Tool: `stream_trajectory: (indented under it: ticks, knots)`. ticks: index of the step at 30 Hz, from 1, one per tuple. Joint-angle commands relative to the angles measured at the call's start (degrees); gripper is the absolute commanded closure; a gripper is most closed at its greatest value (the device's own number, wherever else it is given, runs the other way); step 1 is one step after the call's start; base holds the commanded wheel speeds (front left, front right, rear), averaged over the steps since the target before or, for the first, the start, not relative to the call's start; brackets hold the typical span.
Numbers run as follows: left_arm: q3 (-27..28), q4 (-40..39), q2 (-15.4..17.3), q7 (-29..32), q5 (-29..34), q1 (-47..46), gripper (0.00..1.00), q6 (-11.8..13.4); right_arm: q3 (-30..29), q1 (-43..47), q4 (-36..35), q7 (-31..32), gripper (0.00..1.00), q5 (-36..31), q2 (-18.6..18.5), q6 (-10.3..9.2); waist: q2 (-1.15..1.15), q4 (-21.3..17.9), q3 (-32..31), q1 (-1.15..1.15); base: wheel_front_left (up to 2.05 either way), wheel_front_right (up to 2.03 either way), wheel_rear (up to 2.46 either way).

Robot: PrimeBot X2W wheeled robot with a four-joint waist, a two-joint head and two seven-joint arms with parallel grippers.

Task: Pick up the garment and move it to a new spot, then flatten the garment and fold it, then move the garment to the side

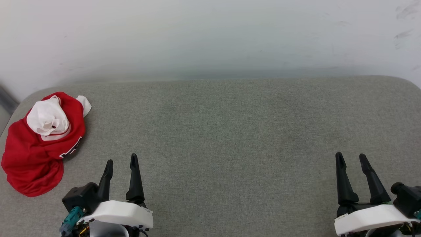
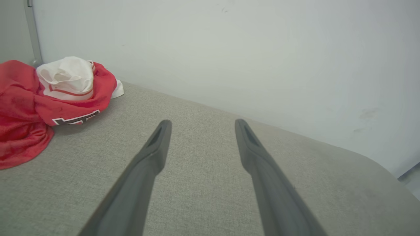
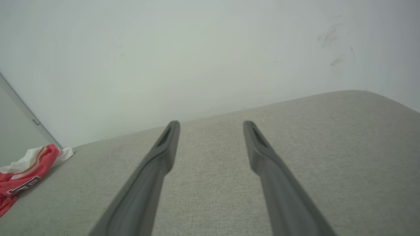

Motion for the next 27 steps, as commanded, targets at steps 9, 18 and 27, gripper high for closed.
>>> stream_trajectory:
  ticks: [9,18,27]
  knots:
    - [-0.56,-0.72,0.15,-1.5,5.27,0.71,0.0,0.66,0.14,0.93,-1.09,-1.45,0.0,-4.5,0.04,0.0,0.0,0.0,0.11,0.0,0.0,0.0,0.0]
    - [-1.27,-0.66,0.15,-2.58,9.27,1.06,0.0,0.83,0.27,1.54,-1.57,-2.62,0.0,-8.58,0.05,0.0,0.0,0.09,0.15,0.0,0.0,0.0,0.0]
    - [-1.59,-0.58,0.16,-3.6,12.77,1.47,0.0,1.06,0.45,1.95,-2.24,-3.62,0.0,-12.44,0.06,0.0,0.0,0.16,0.09,0.0,0.0,0.0,0.0]
